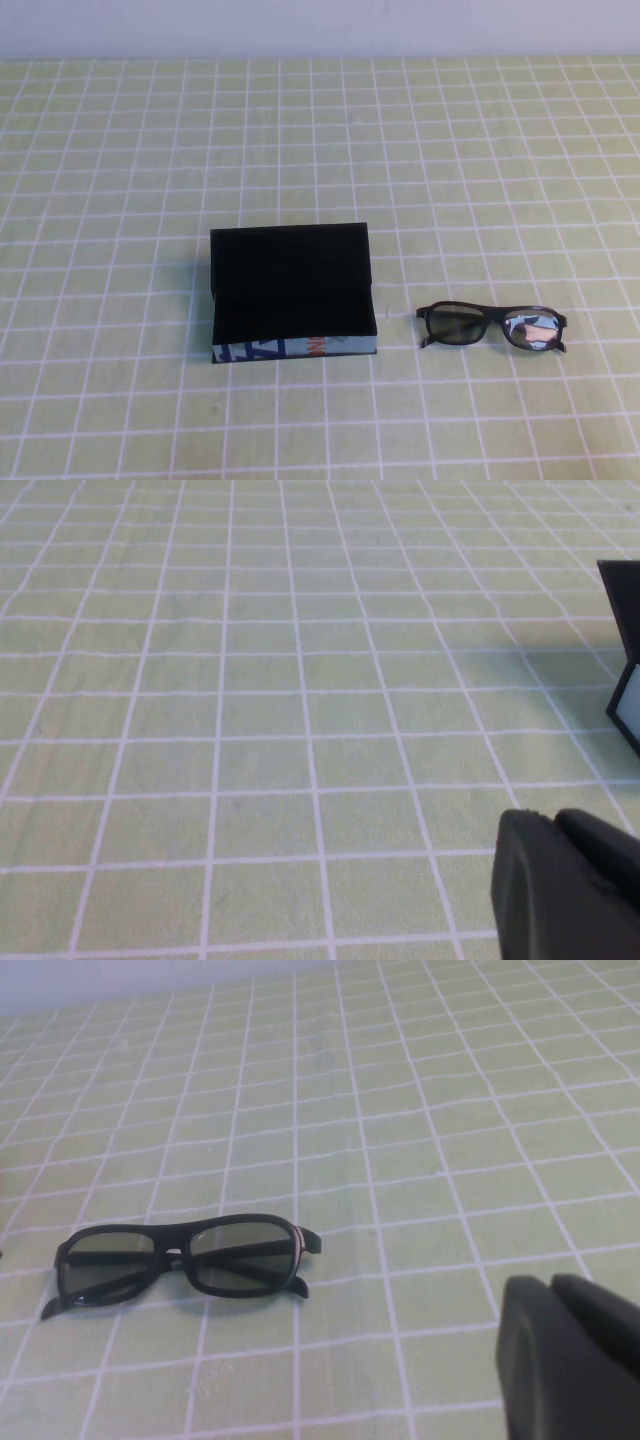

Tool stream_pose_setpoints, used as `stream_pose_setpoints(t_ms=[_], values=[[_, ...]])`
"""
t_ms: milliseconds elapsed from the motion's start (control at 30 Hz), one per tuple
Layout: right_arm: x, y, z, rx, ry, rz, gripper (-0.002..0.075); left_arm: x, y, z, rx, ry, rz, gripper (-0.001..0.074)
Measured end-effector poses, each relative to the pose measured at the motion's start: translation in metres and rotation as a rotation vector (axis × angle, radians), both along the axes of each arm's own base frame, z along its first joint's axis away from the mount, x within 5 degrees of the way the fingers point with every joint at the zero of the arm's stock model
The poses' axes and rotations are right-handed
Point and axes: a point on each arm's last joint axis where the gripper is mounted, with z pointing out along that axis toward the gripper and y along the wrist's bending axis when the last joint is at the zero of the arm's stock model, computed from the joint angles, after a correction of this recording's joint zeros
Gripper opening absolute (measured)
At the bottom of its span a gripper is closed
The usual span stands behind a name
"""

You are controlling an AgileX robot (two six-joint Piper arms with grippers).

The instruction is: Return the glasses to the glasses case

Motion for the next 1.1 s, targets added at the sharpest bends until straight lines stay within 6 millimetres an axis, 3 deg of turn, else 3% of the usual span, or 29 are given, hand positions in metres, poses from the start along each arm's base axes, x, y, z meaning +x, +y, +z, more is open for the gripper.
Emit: stream_pose_setpoints(t_ms=[567, 833, 967, 1100], values=[[0.002, -0.002, 0.009, 0.023, -0.099, -0.032, -0.0018, 0.001, 0.000, 0.003, 0.003, -0.038, 0.000, -0.0003], [0.002, -0.011, 0.032, 0.058, -0.358, -0.125, -0.0018, 0.003, -0.001, 0.031, -0.037, -0.340, -0.008, -0.0003], [0.002, -0.012, 0.035, 0.060, -0.382, -0.133, -0.0018, 0.002, -0.001, 0.044, -0.057, -0.489, -0.012, -0.0003], [0.002, -0.012, 0.035, 0.062, -0.384, -0.134, -0.0018, 0.001, -0.001, 0.047, -0.062, -0.524, -0.013, -0.0003]])
